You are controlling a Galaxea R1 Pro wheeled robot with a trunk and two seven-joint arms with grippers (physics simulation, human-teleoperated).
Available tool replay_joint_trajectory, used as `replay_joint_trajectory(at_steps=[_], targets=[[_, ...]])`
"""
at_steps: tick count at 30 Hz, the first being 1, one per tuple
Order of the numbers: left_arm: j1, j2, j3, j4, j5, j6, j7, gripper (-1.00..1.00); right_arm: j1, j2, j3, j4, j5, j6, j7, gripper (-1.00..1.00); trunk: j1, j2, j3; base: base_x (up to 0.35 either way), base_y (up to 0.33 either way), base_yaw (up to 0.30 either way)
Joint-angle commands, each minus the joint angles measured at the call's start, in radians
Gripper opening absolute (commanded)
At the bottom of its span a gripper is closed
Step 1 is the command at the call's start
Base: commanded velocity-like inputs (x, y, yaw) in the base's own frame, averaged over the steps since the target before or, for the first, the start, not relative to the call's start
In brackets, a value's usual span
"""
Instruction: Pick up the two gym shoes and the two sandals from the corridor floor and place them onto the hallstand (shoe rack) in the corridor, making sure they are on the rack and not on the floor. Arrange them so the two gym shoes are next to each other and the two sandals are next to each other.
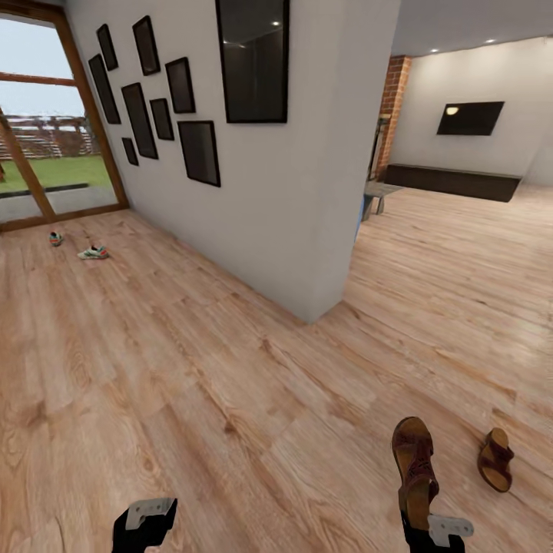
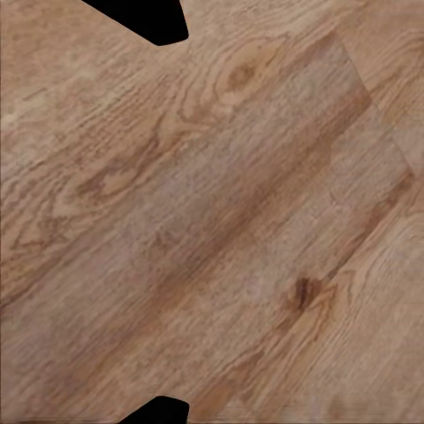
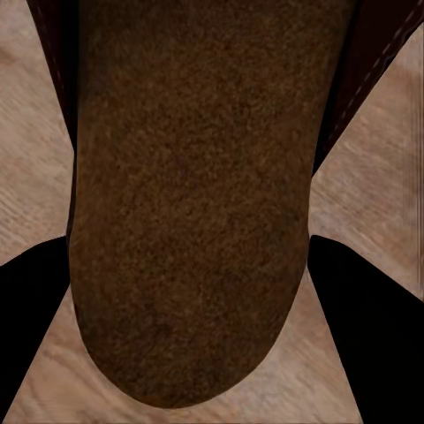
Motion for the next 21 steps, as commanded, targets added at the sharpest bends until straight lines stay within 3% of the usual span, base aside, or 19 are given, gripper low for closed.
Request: replay_joint_trajectory(at_steps=[1, 7, 21], targets=[[0.0, 0.0, 0.008, 0.0, -0.001, -0.003, -0.01, 1.0, -0.001, 0.0, -0.002, 0.001, -0.001, -0.003, 0.0, -1.0, 0.0, 0.0, 0.0, 0.331, 0.0, -0.292], [0.001, 0.0, 0.008, 0.008, -0.001, -0.004, -0.01, 1.0, -0.001, 0.0, -0.002, 0.001, 0.0, -0.003, 0.0, -1.0, 0.0, 0.0, 0.003, 0.112, 0.0, -0.292], [0.001, -0.001, 0.007, 0.037, 0.001, -0.022, -0.01, 1.0, -0.001, 0.0, -0.002, 0.001, 0.0, -0.003, 0.0, -1.0, 0.0, 0.0, 0.012, 0.005, 0.0, -0.292]])
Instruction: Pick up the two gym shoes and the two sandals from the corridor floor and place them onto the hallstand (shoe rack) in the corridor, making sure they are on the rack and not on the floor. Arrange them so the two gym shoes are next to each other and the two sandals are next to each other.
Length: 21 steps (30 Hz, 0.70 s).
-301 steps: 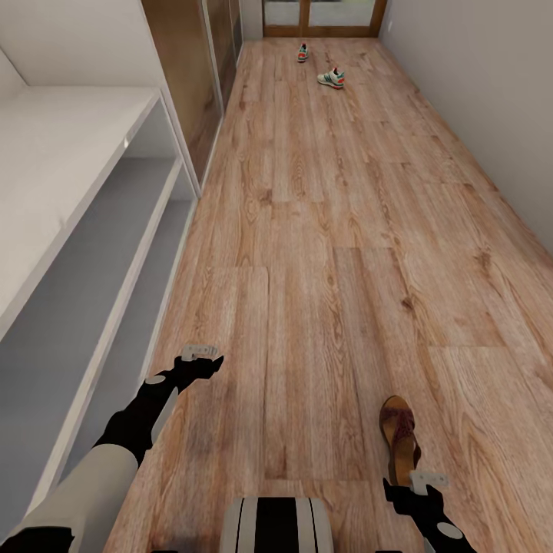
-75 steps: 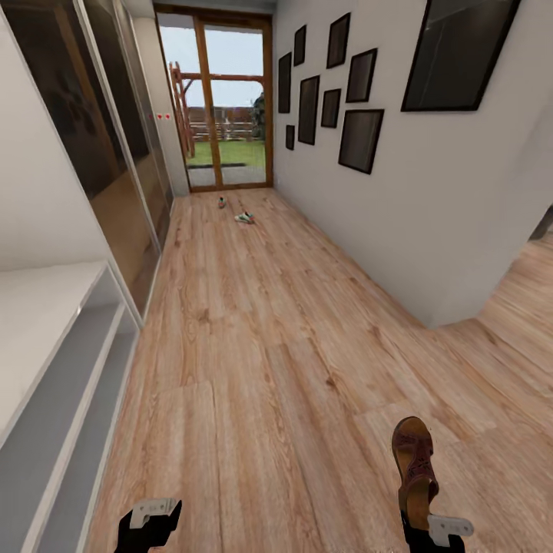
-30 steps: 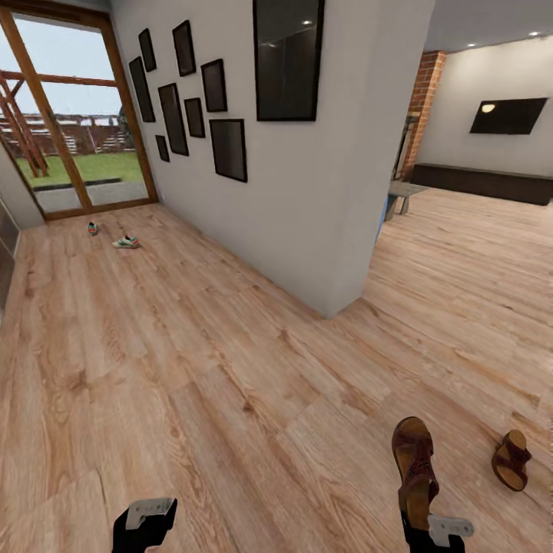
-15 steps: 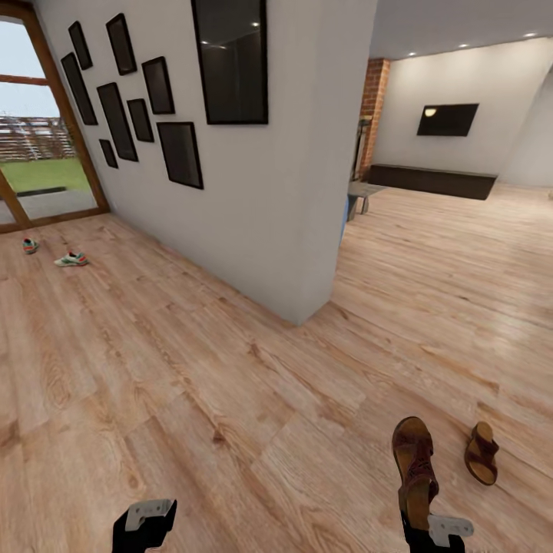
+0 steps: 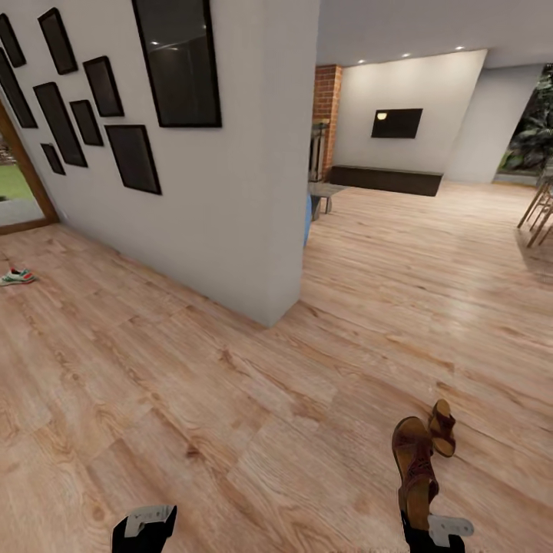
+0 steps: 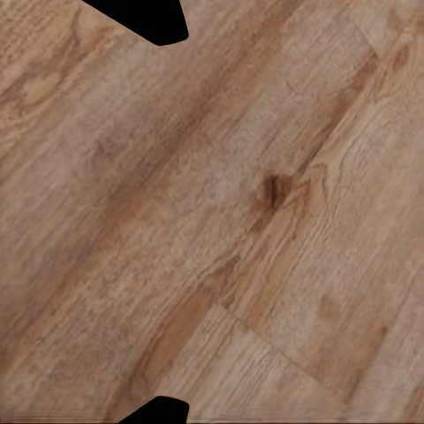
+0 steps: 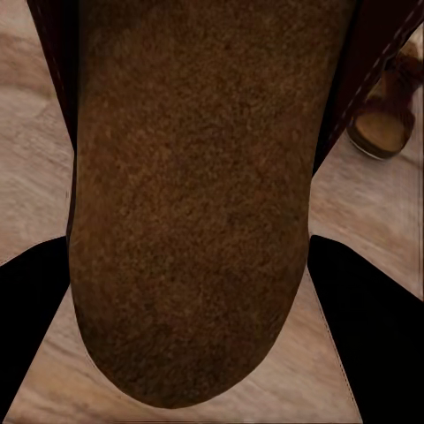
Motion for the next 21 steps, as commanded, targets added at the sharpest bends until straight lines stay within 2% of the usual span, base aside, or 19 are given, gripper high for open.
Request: replay_joint_trajectory(at_steps=[1, 8, 16, 21], targets=[[0.0, -0.001, 0.009, 0.006, 0.0, -0.011, -0.01, 1.0, -0.001, 0.0, -0.002, 0.001, -0.001, -0.003, 0.0, -1.0, 0.0, 0.0, 0.0, 0.0, 0.0, -0.292], [0.0, 0.0, 0.014, 0.086, 0.01, -0.142, -0.009, 1.0, -0.001, 0.0, -0.002, 0.001, 0.0, -0.003, 0.0, -1.0, 0.0, 0.0, 0.004, 0.0, 0.0, -0.292], [0.0, -0.004, 0.009, 0.091, 0.006, -0.152, -0.013, 1.0, -0.001, 0.0, -0.002, 0.001, 0.001, -0.003, 0.0, -1.0, 0.0, 0.0, 0.008, 0.006, 0.0, -0.292], [0.0, -0.005, 0.009, 0.091, 0.007, -0.151, -0.013, 1.0, -0.001, 0.0, -0.002, 0.001, 0.001, -0.003, 0.0, -1.0, 0.0, 0.0, 0.01, 0.154, 0.077, -0.292]])
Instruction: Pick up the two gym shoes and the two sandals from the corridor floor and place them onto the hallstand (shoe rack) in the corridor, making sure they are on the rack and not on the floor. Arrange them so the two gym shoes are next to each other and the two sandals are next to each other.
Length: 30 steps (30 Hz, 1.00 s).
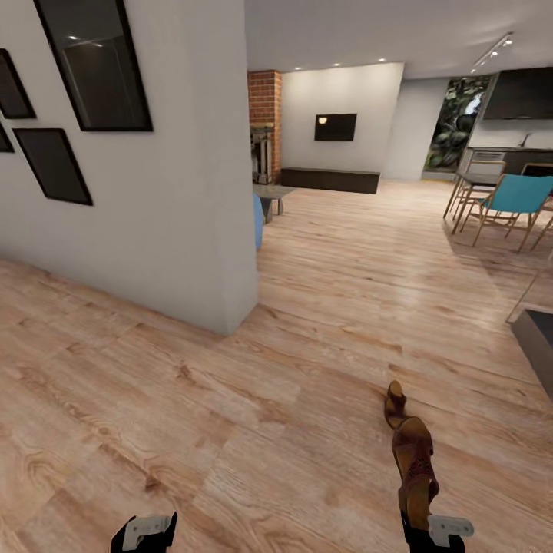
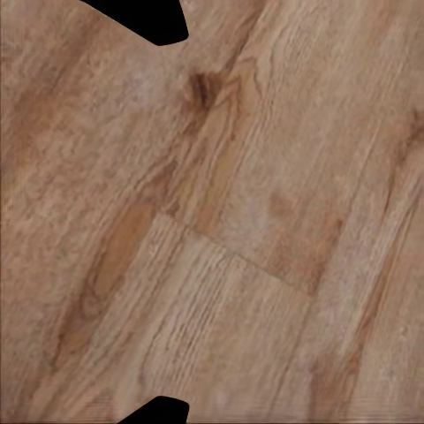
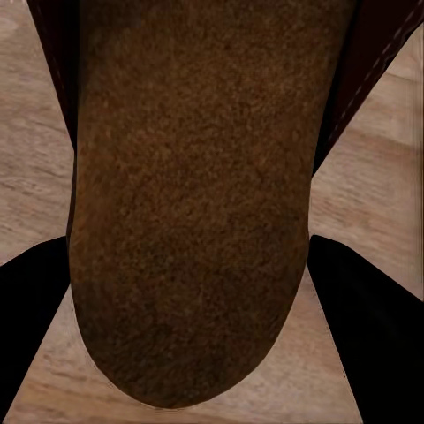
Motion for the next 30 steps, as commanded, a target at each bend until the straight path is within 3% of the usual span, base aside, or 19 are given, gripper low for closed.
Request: replay_joint_trajectory(at_steps=[1, 30], targets=[[0.0, -0.001, 0.008, 0.001, 0.0, -0.002, -0.01, 1.0, -0.001, 0.0, -0.002, 0.001, 0.0, -0.003, 0.0, -1.0, 0.0, 0.0, 0.0, 0.237, 0.168, -0.292], [0.0, 0.001, 0.011, 0.001, 0.0, -0.003, -0.008, 1.0, -0.001, 0.0, -0.002, 0.001, -0.002, -0.003, 0.0, -1.0, 0.0, 0.0, 0.002, 0.275, 0.228, -0.294]])
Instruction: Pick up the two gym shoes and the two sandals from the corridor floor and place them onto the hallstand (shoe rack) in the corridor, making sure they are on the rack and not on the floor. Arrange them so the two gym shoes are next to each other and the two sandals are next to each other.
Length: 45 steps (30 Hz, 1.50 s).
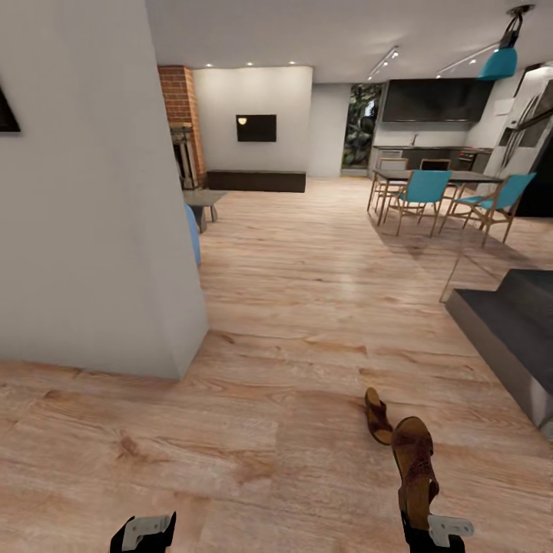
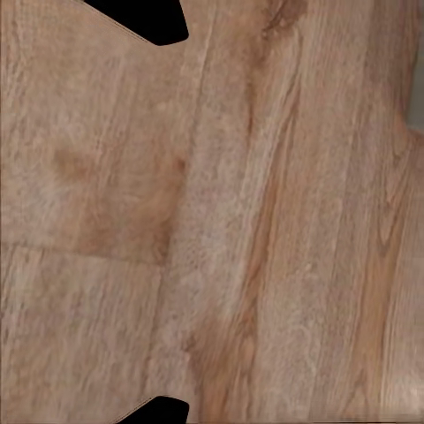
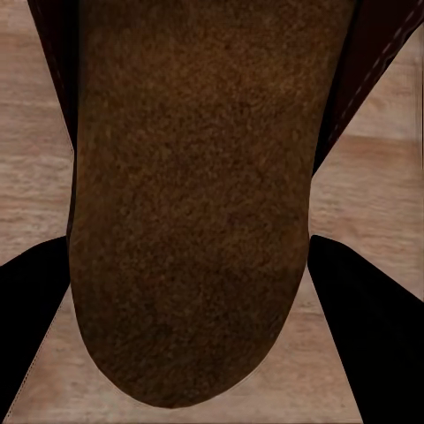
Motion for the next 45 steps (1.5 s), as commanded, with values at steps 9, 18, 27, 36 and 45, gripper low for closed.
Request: replay_joint_trajectory(at_steps=[9, 18, 27, 36, 45], targets=[[0.0, 0.0, 0.01, 0.001, 0.003, -0.003, -0.01, 1.0, -0.001, 0.0, -0.002, 0.001, 0.0, -0.003, 0.0, -1.0, 0.0, 0.0, -0.001, 0.279, 0.235, -0.297], [0.0, 0.0, 0.01, 0.002, 0.003, -0.001, -0.01, 1.0, -0.001, 0.0, -0.002, 0.001, 0.0, -0.004, -0.001, -1.0, 0.0, 0.0, 0.002, 0.279, 0.235, -0.297], [0.0, 0.0, 0.009, 0.002, 0.003, -0.001, -0.01, 1.0, -0.001, 0.0, -0.003, -0.001, -0.001, -0.005, -0.001, -1.0, 0.0, 0.0, 0.006, 0.278, 0.235, -0.297], [0.0, 0.0, 0.008, 0.002, 0.002, -0.001, -0.01, 1.0, -0.001, -0.002, -0.005, 0.0, 0.0, -0.004, -0.001, -1.0, 0.0, 0.0, 0.006, 0.22, 0.186, -0.298], [0.0, 0.0, 0.008, 0.002, 0.0, -0.002, -0.01, 1.0, -0.001, -0.002, -0.005, 0.0, 0.0, -0.004, 0.0, -1.0, 0.0, 0.0, 0.008, 0.033, 0.024, -0.299]])
